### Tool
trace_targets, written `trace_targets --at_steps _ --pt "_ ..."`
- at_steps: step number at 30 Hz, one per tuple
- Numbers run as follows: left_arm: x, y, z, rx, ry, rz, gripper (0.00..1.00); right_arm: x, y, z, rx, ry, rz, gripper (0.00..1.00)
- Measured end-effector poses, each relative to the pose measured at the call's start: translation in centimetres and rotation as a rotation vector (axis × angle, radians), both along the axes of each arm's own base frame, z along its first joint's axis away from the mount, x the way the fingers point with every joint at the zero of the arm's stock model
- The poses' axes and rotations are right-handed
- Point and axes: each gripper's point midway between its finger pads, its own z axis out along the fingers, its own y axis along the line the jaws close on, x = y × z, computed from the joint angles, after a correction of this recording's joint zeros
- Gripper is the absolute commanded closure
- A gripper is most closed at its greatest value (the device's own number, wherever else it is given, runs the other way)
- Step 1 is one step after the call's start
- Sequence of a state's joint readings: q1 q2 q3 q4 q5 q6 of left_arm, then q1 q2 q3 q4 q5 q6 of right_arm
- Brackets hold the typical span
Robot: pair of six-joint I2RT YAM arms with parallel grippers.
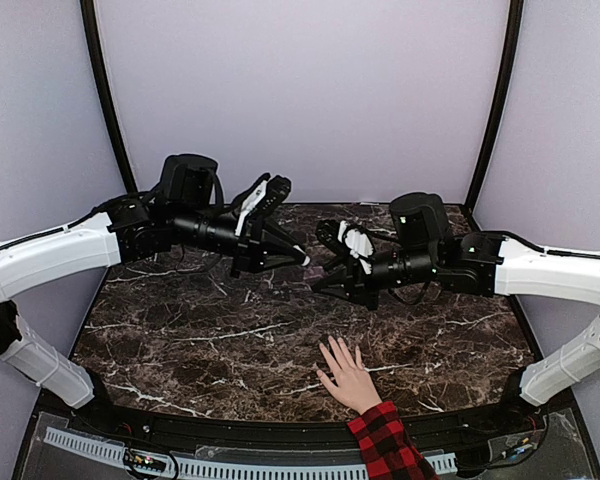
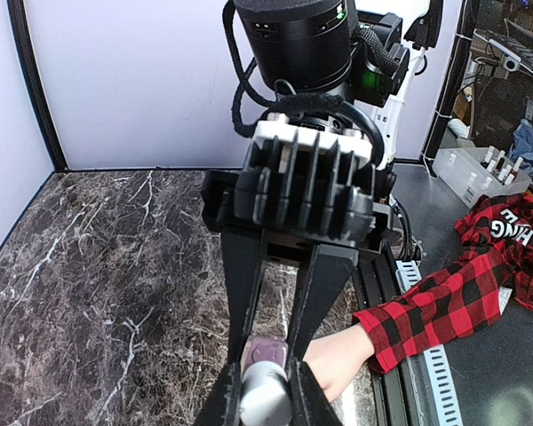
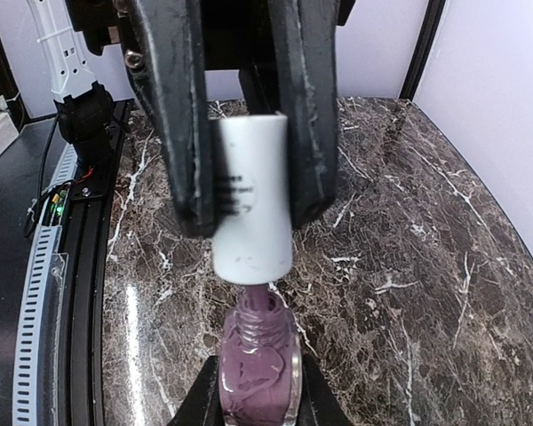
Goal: Paint the nails
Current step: Pick up the nail polish bottle cap from the nail polish bottle.
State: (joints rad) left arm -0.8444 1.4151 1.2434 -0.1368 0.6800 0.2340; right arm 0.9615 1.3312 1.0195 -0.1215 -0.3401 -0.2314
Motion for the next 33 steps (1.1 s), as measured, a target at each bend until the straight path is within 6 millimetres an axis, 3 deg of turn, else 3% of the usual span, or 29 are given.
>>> trace_targets --at_steps 20,33 --pt "-0.37 0.22 0.67 -0.015 -0.008 -0.009 1.00 -0.15 0.01 -0.05 -0.001 0.002 0.009 1.00" --pt "0.46 0.55 0.43 -0.001 -0.011 0.028 1.00 -0.15 0.01 -0.01 0.000 0.000 0.009 1.00"
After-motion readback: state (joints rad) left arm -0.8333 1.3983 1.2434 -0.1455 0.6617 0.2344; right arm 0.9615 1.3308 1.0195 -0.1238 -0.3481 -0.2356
